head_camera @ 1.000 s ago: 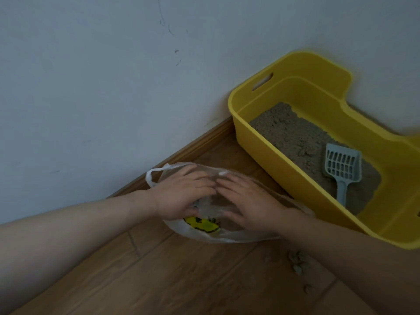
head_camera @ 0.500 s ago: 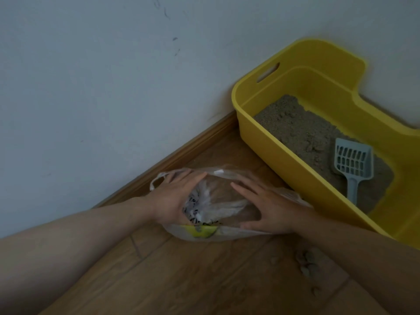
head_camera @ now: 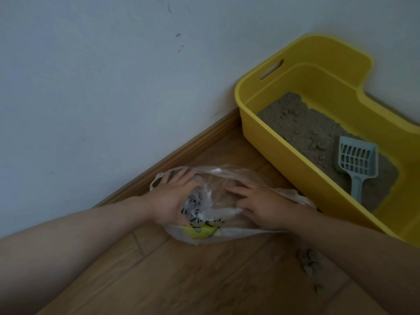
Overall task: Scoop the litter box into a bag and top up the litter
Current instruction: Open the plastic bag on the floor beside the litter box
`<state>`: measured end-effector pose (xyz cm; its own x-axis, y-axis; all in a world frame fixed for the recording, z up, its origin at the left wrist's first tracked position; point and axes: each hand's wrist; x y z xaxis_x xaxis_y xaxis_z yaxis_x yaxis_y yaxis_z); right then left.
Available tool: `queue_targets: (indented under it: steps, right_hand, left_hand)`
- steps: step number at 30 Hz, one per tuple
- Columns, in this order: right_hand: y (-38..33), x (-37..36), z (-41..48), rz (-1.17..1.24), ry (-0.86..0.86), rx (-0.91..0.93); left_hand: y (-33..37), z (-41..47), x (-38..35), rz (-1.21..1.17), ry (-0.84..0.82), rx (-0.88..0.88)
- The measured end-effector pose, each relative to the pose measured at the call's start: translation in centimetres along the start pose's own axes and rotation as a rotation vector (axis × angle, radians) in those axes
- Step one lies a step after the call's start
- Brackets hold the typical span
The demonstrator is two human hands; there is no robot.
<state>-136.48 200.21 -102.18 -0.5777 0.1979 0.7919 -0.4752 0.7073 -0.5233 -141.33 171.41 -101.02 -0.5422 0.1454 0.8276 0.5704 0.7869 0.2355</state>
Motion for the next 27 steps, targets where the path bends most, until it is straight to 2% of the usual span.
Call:
queue_targets:
  steps: [4, 7, 9, 14, 18, 23, 25, 27]
  right_hand:
    - [0.1, -0.2, -0.5, 0.085, 0.003, -0.149]
    - [0.4, -0.3, -0.8, -0.009, -0.022, -0.32]
    - [0.2, 0.1, -1.1, -0.042, -0.042, -0.367]
    - [-1.0, 2.1, -2.7, 0.064, -0.021, -0.217]
    - [-1.9, 2.5, -3.6, 0.005, 0.014, -0.127]
    - [-3.1, 2.5, -4.2, -0.143, 0.15, 0.074]
    - [-3.0, 2.1, -4.1, -0.231, 0.198, 0.066]
    - [-2.6, 1.5, -4.2, -0.295, 0.209, -0.039]
  left_hand:
    - [0.8, -0.7, 0.4, 0.126, -0.079, 0.078]
    - [1.7, -1.2, 0.7, 0.216, -0.135, 0.175]
    - [2.4, -1.4, 0.9, 0.258, -0.15, 0.204]
    - [3.9, -2.1, 1.6, 0.245, -0.106, 0.18]
    - [4.4, -2.5, 2.1, 0.228, -0.02, 0.164]
    - [4.9, -2.2, 3.0, 0.239, 0.036, 0.135]
    - [5.0, -2.2, 3.4, 0.259, 0.043, 0.133]
    - [4.9, -2.1, 3.7, 0.282, 0.052, 0.128]
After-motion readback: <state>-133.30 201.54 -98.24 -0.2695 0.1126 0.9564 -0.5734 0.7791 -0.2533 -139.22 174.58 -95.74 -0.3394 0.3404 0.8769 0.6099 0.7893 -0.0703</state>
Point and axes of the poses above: each hand's wrist, its own z-axis towards the middle knuckle, its own x-axis out of the back of the hand, y = z × x, and after that the axes turned 1 degree about x, right-handed
